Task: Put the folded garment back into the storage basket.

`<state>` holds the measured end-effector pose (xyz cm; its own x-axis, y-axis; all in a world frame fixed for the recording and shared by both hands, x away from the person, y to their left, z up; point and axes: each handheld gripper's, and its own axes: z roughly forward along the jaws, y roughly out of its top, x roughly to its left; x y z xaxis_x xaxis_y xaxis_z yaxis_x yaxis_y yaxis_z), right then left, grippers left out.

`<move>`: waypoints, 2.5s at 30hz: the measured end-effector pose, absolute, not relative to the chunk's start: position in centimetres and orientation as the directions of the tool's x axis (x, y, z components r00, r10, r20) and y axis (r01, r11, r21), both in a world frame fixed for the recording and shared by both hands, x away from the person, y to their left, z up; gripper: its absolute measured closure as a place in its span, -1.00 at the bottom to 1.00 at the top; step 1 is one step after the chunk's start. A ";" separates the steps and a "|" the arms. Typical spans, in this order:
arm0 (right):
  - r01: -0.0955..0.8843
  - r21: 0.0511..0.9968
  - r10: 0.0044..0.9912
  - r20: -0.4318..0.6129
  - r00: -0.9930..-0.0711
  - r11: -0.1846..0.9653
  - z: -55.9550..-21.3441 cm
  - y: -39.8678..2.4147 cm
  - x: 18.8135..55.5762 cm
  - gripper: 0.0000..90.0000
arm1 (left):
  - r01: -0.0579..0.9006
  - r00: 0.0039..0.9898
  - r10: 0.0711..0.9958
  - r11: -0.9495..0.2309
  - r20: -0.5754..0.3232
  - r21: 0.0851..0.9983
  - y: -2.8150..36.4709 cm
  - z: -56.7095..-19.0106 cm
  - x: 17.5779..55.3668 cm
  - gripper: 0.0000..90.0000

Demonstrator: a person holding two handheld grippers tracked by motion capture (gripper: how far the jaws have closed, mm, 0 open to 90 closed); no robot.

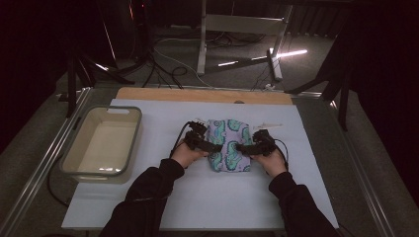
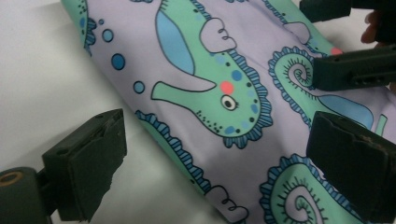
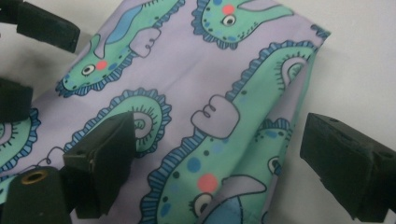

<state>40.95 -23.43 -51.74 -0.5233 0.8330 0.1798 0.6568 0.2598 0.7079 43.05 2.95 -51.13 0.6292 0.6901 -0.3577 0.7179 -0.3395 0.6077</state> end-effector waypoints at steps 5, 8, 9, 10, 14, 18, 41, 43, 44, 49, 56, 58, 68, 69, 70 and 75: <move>0.671 0.689 0.829 0.185 -0.528 0.274 -52.1 -23.2 41.0 -0.74 | 0.733 0.619 0.684 -0.326 -0.386 0.597 3.1 -51.8 43.2 -0.66; 0.678 0.679 0.826 0.188 -0.532 0.281 -52.3 -23.2 41.0 -0.71 | 0.734 0.619 0.683 -0.327 -0.387 0.595 3.2 -51.8 43.2 -0.60; 0.678 0.677 0.826 0.184 -0.532 0.286 -52.4 -23.2 41.0 -0.71 | 0.734 0.621 0.679 -0.328 -0.391 0.595 3.2 -51.8 43.2 -0.57; 0.678 0.678 0.827 0.183 -0.532 0.286 -52.4 -23.2 41.0 -0.71 | 0.731 0.625 0.674 -0.330 -0.394 0.597 3.1 -51.9 43.1 -0.54; 0.672 0.680 0.825 0.174 -0.538 0.294 -52.5 -23.0 40.8 -0.67 | 0.709 0.654 0.656 -0.358 -0.377 0.608 2.6 -51.9 42.6 -0.45; 0.670 0.678 0.819 0.175 -0.547 0.303 -52.4 -22.6 40.6 -0.63 | 0.705 0.660 0.650 -0.362 -0.377 0.610 2.2 -52.0 42.4 -0.35; 0.648 0.663 0.749 0.196 -0.633 0.374 -51.9 -21.3 39.9 0.45 | 0.627 0.737 0.605 -0.443 -0.303 0.641 0.8 -52.1 41.6 0.38; 0.649 0.664 0.746 0.203 -0.634 0.371 -51.9 -21.3 39.9 0.50 | 0.630 0.734 0.609 -0.443 -0.302 0.638 0.7 -52.1 41.6 0.41; 0.651 0.663 0.746 0.206 -0.633 0.369 -51.9 -21.3 39.9 0.52 | 0.630 0.733 0.610 -0.442 -0.300 0.639 0.7 -52.0 41.5 0.42; 0.668 0.666 0.756 0.236 -0.611 0.332 -51.9 -21.4 39.8 0.59 | 0.622 0.734 0.619 -0.450 -0.278 0.640 0.6 -51.8 41.4 0.49; 0.659 0.676 0.758 0.227 -0.611 0.328 -51.3 -21.4 39.5 0.62 | 0.624 0.731 0.625 -0.448 -0.275 0.640 0.6 -51.2 41.3 0.52; 0.654 0.679 0.756 0.222 -0.616 0.334 -51.0 -21.3 39.4 0.62 | 0.616 0.737 0.620 -0.452 -0.269 0.645 0.6 -51.0 41.3 0.53; 0.633 0.703 0.744 0.224 -0.630 0.325 -49.6 -21.4 39.0 0.62 | 0.600 0.747 0.614 -0.456 -0.256 0.657 0.8 -49.4 41.0 0.54; 0.629 0.704 0.744 0.217 -0.632 0.330 -49.4 -21.3 38.9 0.62 | 0.598 0.749 0.612 -0.458 -0.255 0.658 0.8 -49.3 41.0 0.54; 0.624 0.706 0.743 0.210 -0.636 0.335 -49.3 -21.3 38.9 0.62 | 0.598 0.749 0.612 -0.459 -0.254 0.657 0.9 -49.2 41.0 0.54; 0.617 0.714 0.737 0.212 -0.641 0.332 -48.7 -21.3 38.7 0.62 | 0.591 0.753 0.607 -0.455 -0.253 0.667 1.2 -48.5 40.8 0.54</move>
<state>38.74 -21.25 -48.65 -0.6414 0.7374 0.2118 0.6171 0.3318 0.7135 40.83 1.17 -48.53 0.7530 0.6073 -0.2533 0.5909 -0.4545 0.6666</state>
